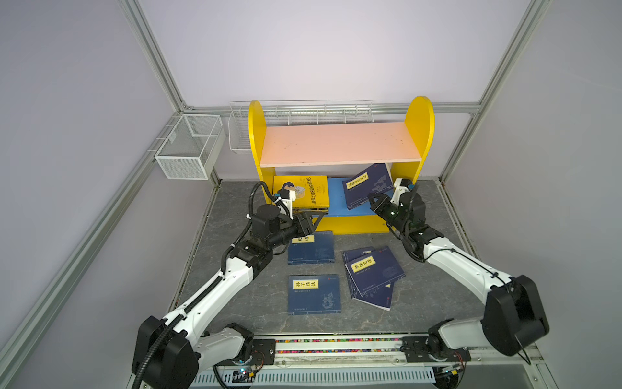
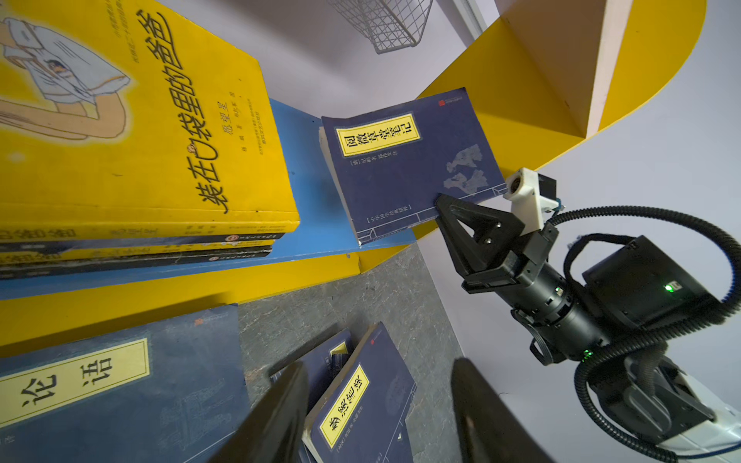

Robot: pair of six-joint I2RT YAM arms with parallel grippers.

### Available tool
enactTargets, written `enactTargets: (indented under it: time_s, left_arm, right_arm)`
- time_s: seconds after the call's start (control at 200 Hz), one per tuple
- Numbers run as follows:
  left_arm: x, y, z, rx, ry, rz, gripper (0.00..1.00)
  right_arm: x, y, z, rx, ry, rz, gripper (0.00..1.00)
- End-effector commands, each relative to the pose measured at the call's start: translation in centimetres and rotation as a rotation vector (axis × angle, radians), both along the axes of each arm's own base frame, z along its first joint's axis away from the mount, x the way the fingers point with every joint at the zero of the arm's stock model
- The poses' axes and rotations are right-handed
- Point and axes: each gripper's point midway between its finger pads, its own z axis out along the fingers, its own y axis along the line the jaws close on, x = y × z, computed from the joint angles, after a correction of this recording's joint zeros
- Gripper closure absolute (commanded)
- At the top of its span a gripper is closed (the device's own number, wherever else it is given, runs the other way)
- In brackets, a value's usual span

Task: Stacking books/files
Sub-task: Place the book on the bookshelf.

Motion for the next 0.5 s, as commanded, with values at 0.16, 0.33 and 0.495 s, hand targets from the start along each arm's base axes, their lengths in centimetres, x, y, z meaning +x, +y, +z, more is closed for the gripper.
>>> enactTargets:
  time_s: [0.16, 0.33, 0.495]
  left_arm:
    - [-0.3, 0.5, -0.2, 0.030, -0.016, 0.015, 0.42]
    - [-0.3, 0.5, -0.4, 0.035, -0.013, 0.013, 0.42]
    - [-0.2, 0.5, -0.8, 0.044, -0.007, 0.018, 0.42]
  right_arm:
    - [1.7, -2.9, 0.4, 0.008, 0.067, -0.197, 0.88]
    - [2.1, -3.0, -1.6, -0.071, 0.154, -0.186, 0.86]
    - [2.2, -2.1, -3.1, -0.055, 0.188, -0.138, 0.87]
